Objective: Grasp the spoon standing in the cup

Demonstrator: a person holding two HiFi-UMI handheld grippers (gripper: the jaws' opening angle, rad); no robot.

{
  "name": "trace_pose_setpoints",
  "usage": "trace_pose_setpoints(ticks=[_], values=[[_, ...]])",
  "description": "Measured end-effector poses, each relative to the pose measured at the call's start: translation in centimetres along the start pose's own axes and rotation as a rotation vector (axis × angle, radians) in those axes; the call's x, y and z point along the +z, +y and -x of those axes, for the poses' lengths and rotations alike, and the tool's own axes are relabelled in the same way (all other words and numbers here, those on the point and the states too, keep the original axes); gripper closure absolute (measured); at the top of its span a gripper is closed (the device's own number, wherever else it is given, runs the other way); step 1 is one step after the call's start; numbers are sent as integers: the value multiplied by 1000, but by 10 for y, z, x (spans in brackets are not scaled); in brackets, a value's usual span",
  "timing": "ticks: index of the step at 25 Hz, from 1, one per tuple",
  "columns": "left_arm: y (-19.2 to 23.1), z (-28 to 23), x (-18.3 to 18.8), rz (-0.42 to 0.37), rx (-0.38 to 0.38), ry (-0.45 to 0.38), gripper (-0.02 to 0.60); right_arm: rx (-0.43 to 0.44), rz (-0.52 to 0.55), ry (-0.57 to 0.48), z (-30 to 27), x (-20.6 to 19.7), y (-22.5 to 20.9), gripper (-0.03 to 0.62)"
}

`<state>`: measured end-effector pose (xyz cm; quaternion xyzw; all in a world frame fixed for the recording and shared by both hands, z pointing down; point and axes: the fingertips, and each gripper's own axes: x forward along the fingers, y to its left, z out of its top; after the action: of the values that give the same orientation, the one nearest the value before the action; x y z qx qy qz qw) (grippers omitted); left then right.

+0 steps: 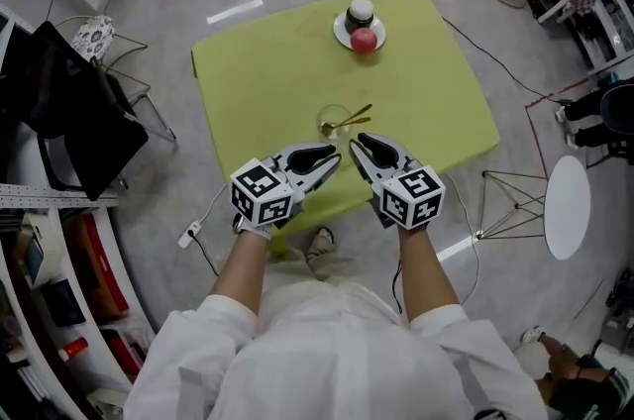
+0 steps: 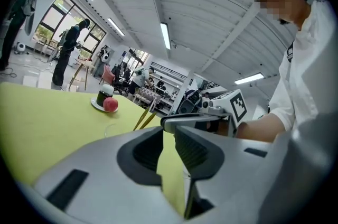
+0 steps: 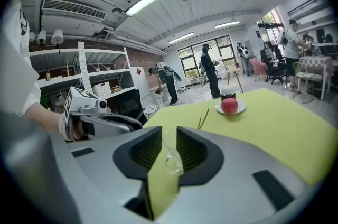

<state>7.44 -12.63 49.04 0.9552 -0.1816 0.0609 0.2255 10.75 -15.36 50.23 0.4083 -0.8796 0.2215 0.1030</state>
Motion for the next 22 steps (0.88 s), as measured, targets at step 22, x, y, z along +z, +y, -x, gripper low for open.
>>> trace_pose_setpoints(ticks=[22], values=[[4,-6,-3,30,-21,19,518,-119,-65,61,-26,-6,-44,503]])
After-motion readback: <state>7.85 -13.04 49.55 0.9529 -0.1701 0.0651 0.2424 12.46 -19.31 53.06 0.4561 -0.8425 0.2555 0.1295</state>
